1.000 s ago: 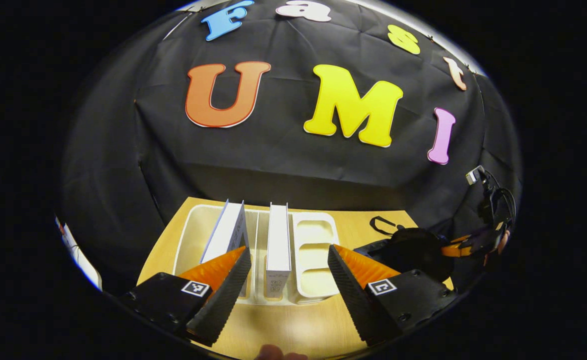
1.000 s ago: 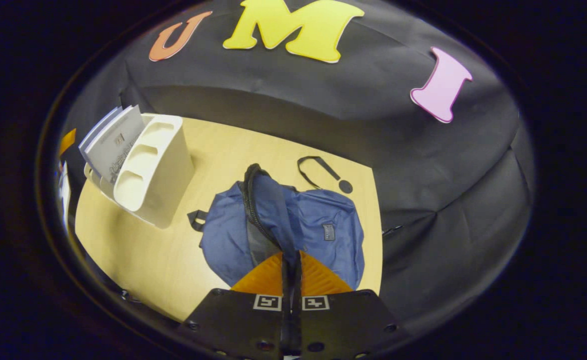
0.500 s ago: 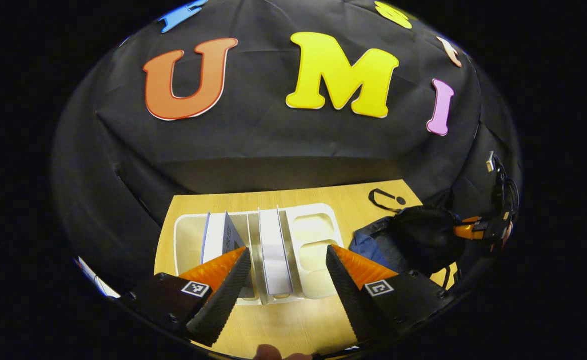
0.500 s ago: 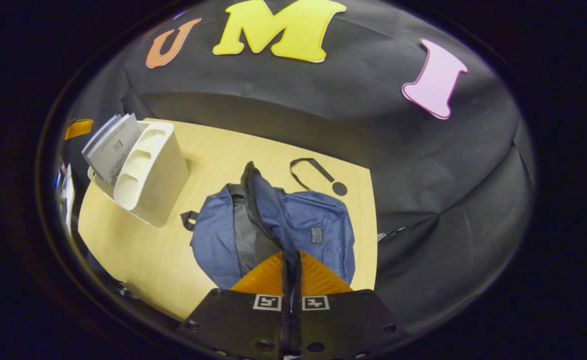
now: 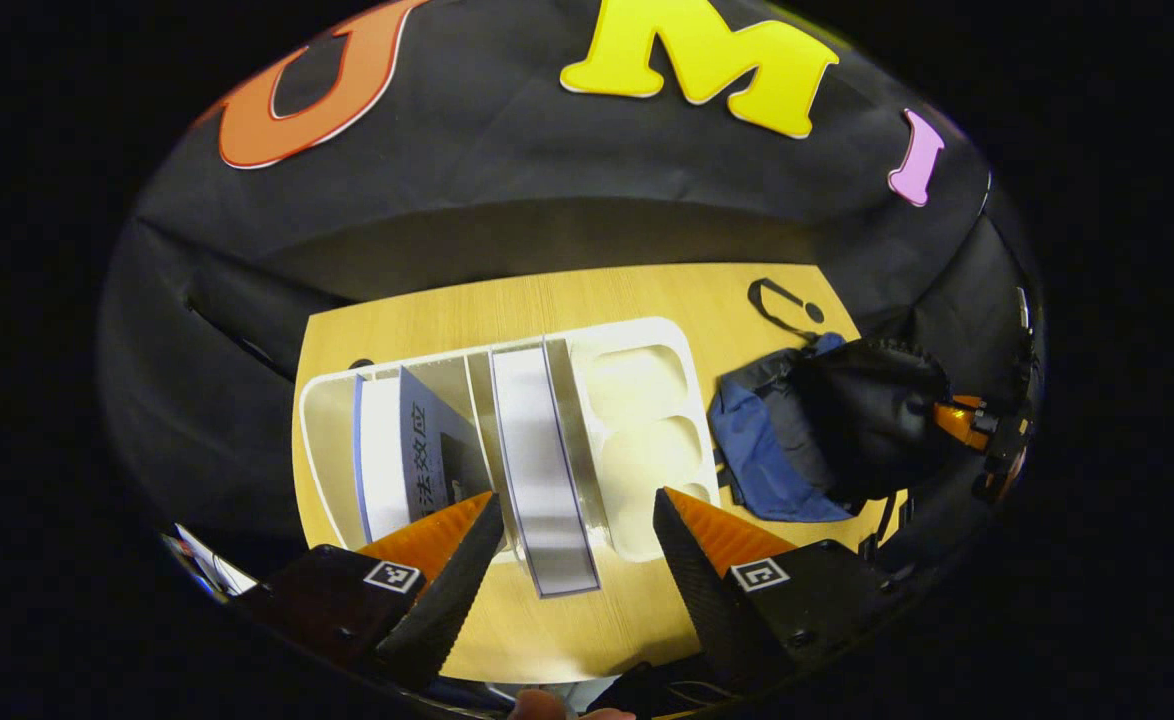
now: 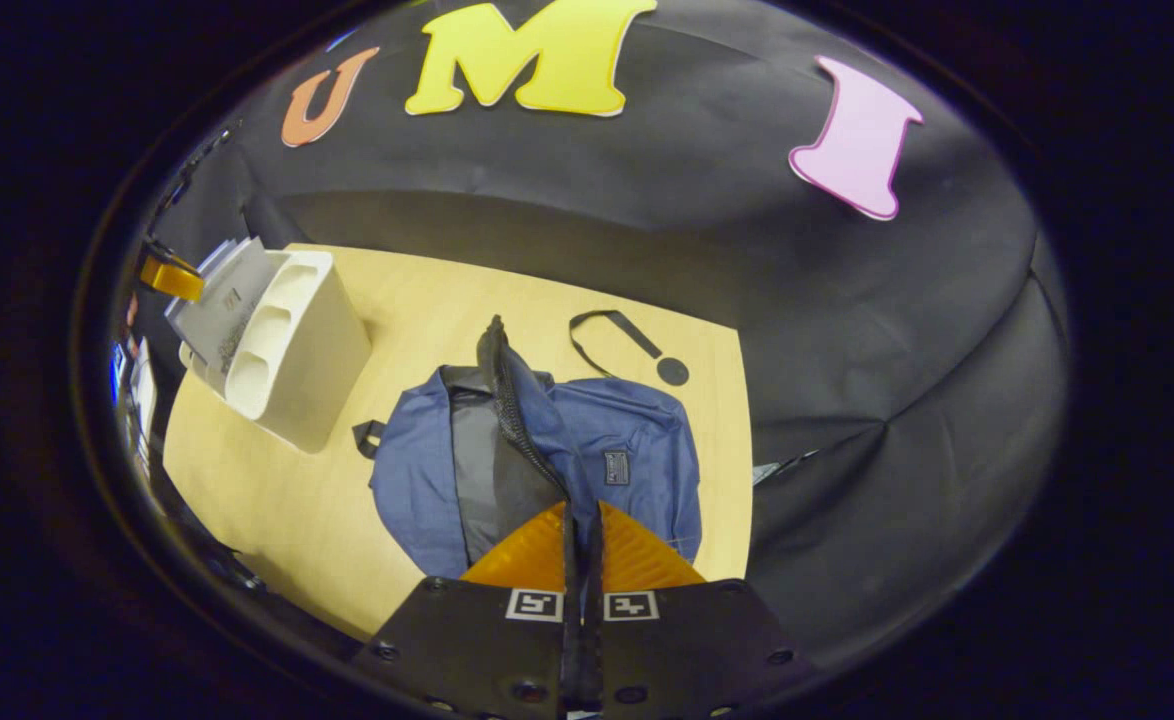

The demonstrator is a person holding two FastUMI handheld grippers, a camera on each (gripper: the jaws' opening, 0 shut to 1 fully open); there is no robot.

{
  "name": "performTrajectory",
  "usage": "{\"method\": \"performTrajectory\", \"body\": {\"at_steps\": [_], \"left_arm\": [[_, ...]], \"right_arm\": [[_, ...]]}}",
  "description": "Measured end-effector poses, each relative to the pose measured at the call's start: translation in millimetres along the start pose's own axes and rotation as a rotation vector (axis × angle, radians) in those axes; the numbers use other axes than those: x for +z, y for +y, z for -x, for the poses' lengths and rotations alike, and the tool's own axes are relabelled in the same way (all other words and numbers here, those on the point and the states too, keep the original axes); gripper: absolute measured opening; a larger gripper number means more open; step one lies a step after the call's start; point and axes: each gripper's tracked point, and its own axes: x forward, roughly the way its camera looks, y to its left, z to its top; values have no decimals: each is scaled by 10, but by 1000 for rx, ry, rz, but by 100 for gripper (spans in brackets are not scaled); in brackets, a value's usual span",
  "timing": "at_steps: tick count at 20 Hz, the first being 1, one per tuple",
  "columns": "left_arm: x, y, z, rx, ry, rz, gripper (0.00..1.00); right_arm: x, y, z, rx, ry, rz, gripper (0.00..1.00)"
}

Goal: Open the schoolbag, grab two books from the bookshelf and put them into the schoolbag.

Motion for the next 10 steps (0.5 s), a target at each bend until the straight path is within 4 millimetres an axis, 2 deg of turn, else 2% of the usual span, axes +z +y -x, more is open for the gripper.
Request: {"method": "performTrajectory", "body": {"at_steps": [4,7,10], "left_arm": [[-88,126,-184,22,126,44,95],[-140,114,-220,11,173,61,95],[-146,166,-226,29,181,60,90]], "right_arm": [[-12,-48,-17,7,-4,-7,0],[-25,-59,-24,12,-4,-10,0],[-35,-55,-18,21,-4,-10,0]]}}
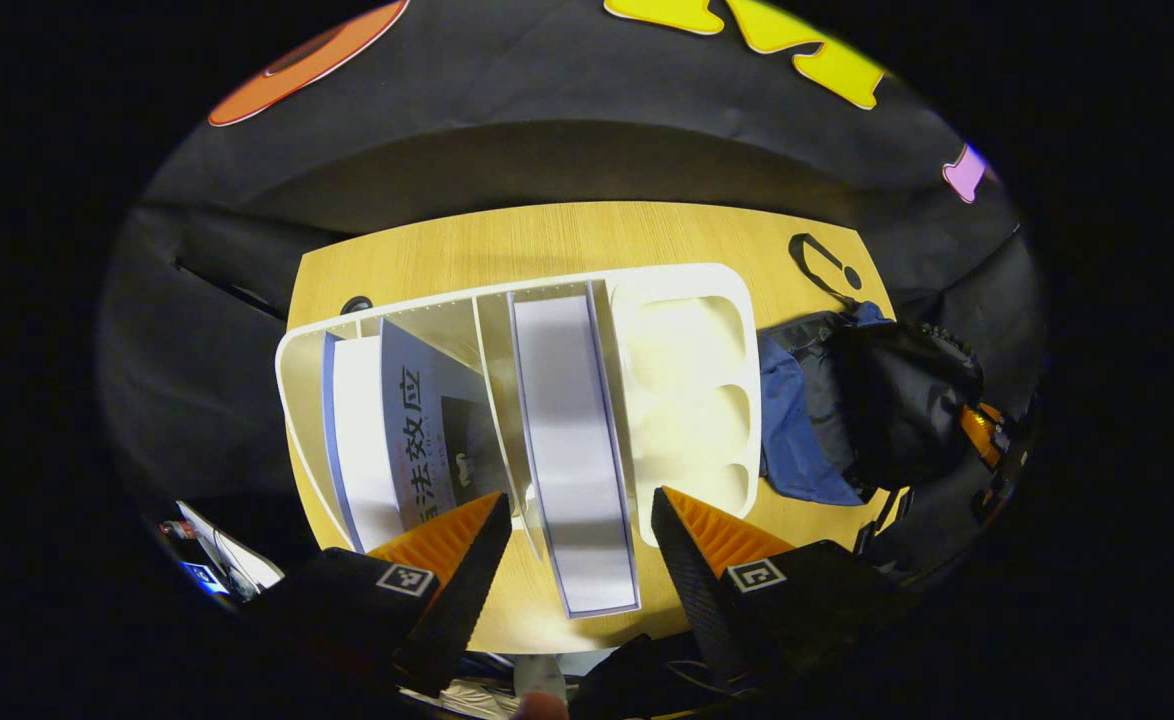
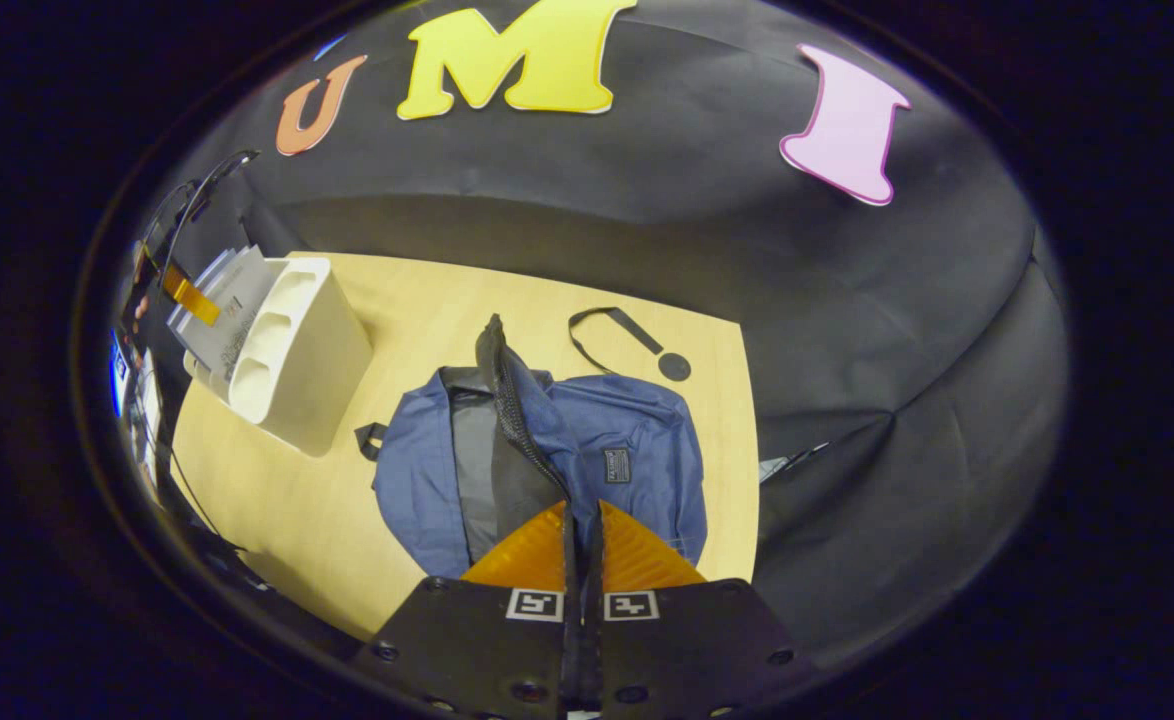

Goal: Open the schoolbag, grab two books from the bookshelf and put them into the schoolbag.

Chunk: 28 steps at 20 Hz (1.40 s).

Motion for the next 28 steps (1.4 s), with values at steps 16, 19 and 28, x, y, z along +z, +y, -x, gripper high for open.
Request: {"method": "performTrajectory", "body": {"at_steps": [16,19,28], "left_arm": [[-120,149,155,59,52,42,39],[-179,161,426,37,12,66,32],[-480,204,1514,-120,-139,219,36]], "right_arm": [[-52,99,-19,36,-7,-8,0],[-40,136,-14,41,-11,5,0],[-37,198,-7,50,-13,6,0]]}}
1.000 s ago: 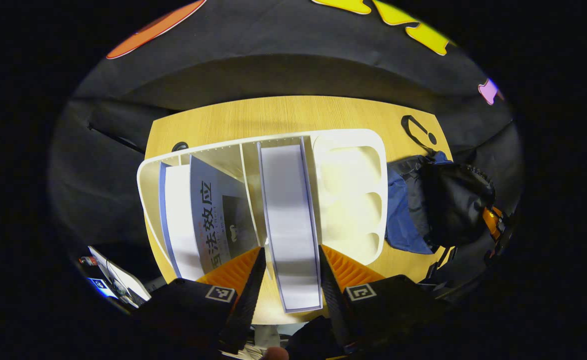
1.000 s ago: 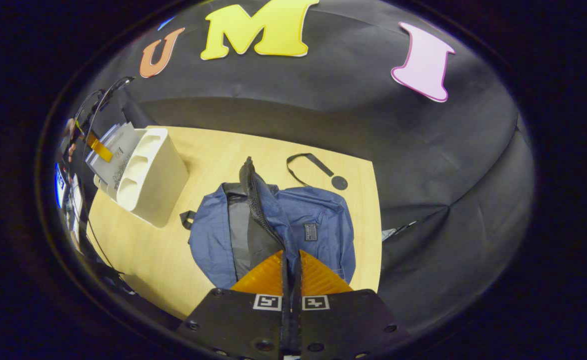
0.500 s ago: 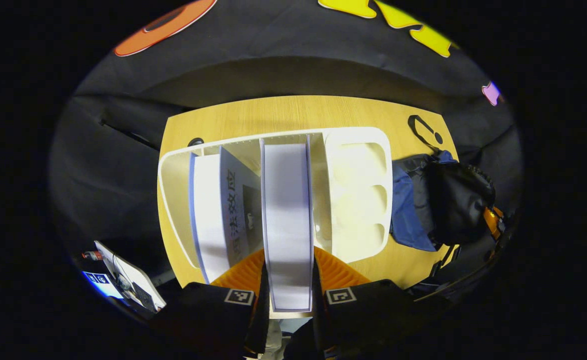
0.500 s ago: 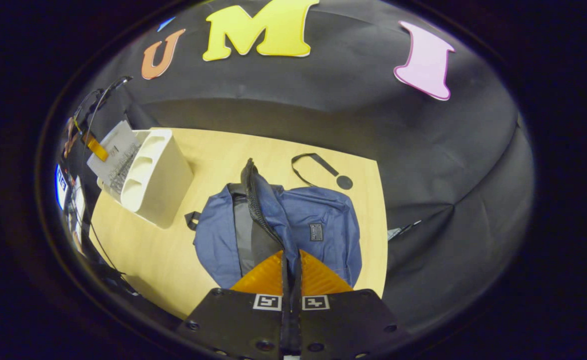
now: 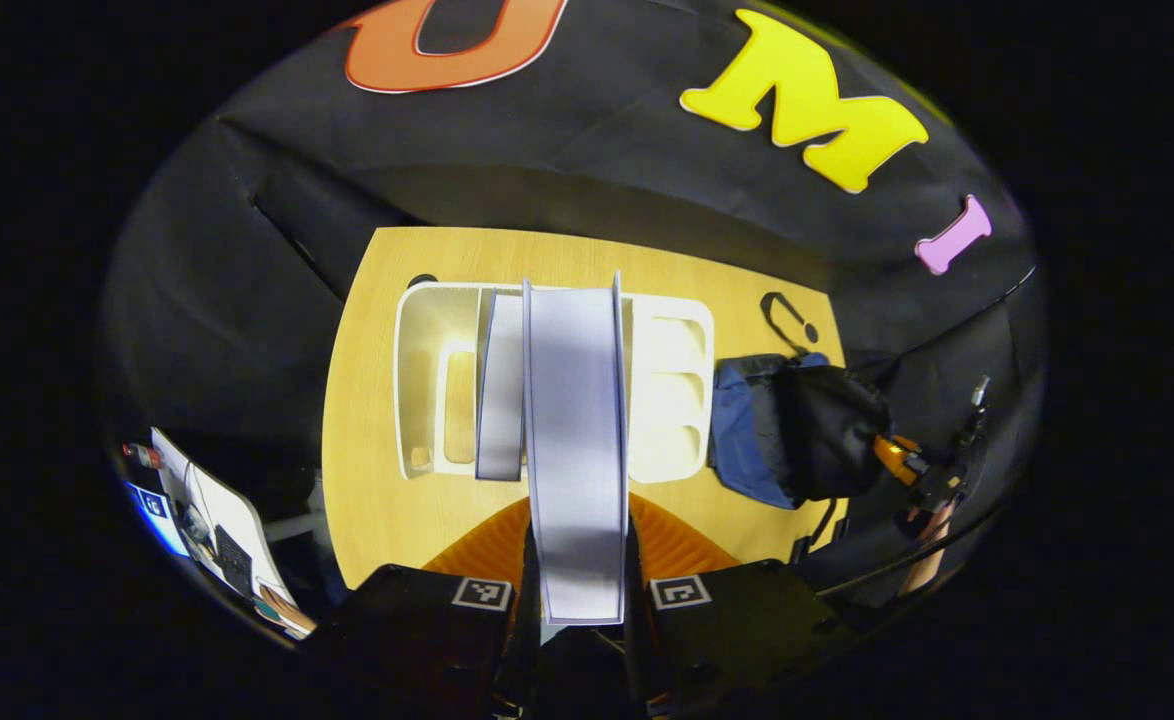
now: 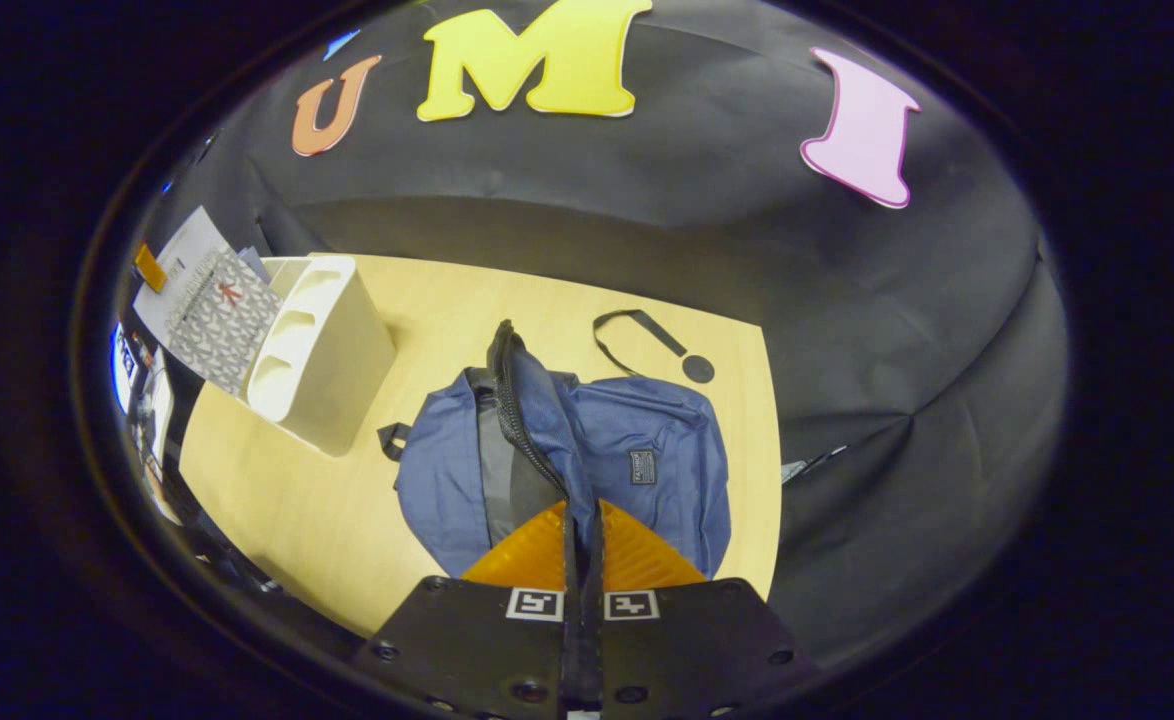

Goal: Open the schoolbag, grab two books from the bookshelf and put them into the schoolbag.

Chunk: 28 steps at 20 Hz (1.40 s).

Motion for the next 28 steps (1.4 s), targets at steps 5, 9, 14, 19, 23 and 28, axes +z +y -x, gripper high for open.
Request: {"method": "performTrajectory", "body": {"at_steps": [5,9,14,19,23,28], "left_arm": [[-40,-474,339,-203,-91,96,35],[-61,-1114,322,-407,-151,107,35],[-270,-1793,-5,-579,-137,141,35],[-759,-2201,-714,-545,-61,87,35],[-976,-2466,-1256,-534,-22,112,35],[-1114,-2693,-1867,-523,-10,91,35]], "right_arm": [[11,-5,17,-2,-2,-8,0],[13,-20,36,-1,-7,-21,0],[2,-68,46,3,-12,-61,0],[-46,-125,74,14,-8,-112,0],[-29,-138,114,28,-4,-124,0],[31,-140,209,40,-15,-123,0]]}}
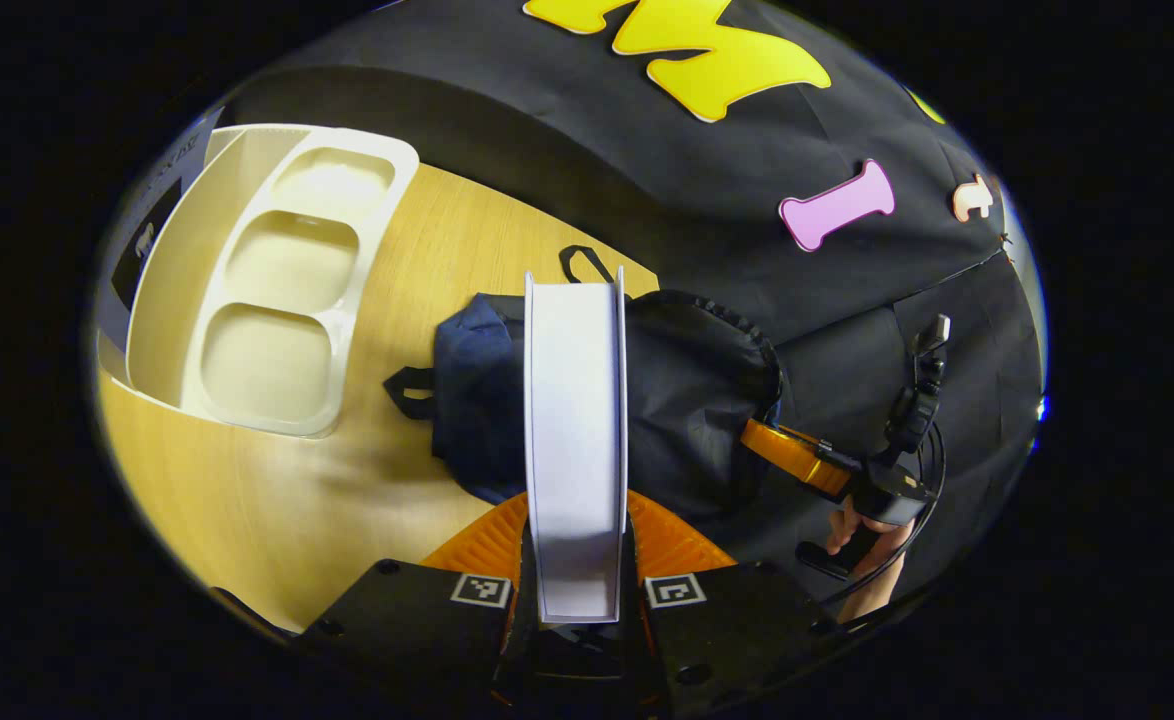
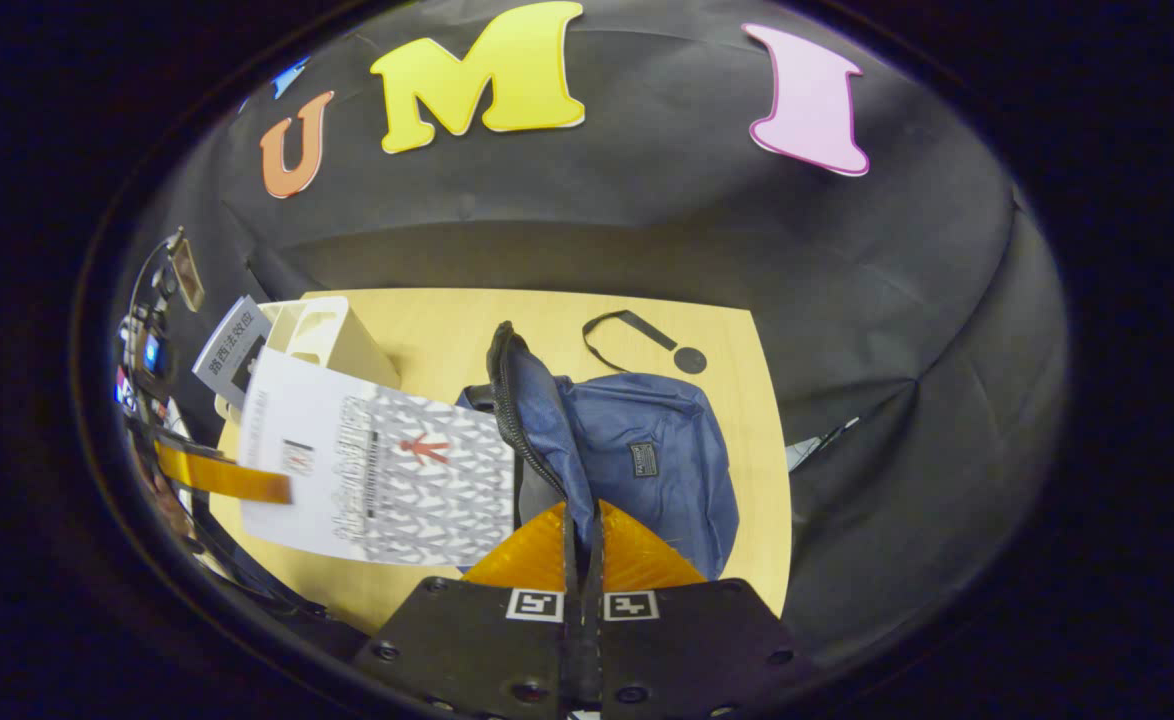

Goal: Open the schoolbag, grab two books from the bookshelf and put them into the schoolbag.

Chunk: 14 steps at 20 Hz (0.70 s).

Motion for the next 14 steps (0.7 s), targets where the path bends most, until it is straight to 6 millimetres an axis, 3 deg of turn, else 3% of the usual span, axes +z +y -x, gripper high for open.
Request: {"method": "performTrajectory", "body": {"at_steps": [5,11,14], "left_arm": [[30,61,-511,-25,-5,64,35],[89,-174,-962,-148,-27,93,35],[57,-193,-1295,-199,-16,103,35]], "right_arm": [[118,12,178,6,-34,7,0],[168,72,282,7,-51,22,0],[198,100,307,5,-60,31,0]]}}
